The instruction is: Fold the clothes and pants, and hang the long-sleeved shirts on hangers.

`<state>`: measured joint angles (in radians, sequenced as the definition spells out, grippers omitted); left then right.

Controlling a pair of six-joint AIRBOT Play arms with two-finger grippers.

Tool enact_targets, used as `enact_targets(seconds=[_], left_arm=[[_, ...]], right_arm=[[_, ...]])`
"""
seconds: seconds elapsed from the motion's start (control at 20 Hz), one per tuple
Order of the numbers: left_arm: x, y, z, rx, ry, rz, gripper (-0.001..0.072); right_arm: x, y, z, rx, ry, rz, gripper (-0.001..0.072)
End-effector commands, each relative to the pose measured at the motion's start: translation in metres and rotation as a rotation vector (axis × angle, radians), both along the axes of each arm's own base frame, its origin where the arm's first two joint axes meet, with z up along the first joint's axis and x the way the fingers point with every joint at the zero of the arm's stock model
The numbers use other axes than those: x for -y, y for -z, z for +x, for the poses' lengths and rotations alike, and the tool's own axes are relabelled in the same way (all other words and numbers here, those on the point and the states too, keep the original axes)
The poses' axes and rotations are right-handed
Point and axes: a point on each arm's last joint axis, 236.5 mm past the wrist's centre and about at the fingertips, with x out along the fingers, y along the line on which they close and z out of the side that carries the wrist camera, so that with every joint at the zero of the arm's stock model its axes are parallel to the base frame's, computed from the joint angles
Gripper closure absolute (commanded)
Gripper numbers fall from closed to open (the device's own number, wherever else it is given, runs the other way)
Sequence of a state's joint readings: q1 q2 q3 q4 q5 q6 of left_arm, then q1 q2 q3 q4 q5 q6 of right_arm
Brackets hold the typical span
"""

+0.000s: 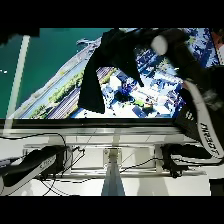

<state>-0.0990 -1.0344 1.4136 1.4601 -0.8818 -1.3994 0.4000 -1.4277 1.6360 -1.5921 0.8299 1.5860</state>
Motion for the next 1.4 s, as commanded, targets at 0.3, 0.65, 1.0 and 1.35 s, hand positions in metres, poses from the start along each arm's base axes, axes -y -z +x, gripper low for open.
enact_targets(seconds=[0.3,0.65,1.0,1.35], left_arm=[[0.109,0.216,-0.137,-0.959,0.312,-0.392,0.0014],[0.131,0.296,-0.203,-1.143,0.217,-0.642,0.0014],[0.159,0.334,-0.201,-1.046,0.139,-0.638,0.0017],[0.18,0.357,-0.207,-1.097,0.097,-0.646,0.0247]], right_arm=[[0.102,0.013,-0.02,-0.194,0.181,-0.032,0.0684],[0.097,0.01,-0.019,-0.187,0.173,-0.008,0.0684],[0.096,0.006,-0.015,-0.163,0.172,0.001,0.0684],[0.095,0.006,-0.015,-0.163,0.172,0.001,0.0684]])
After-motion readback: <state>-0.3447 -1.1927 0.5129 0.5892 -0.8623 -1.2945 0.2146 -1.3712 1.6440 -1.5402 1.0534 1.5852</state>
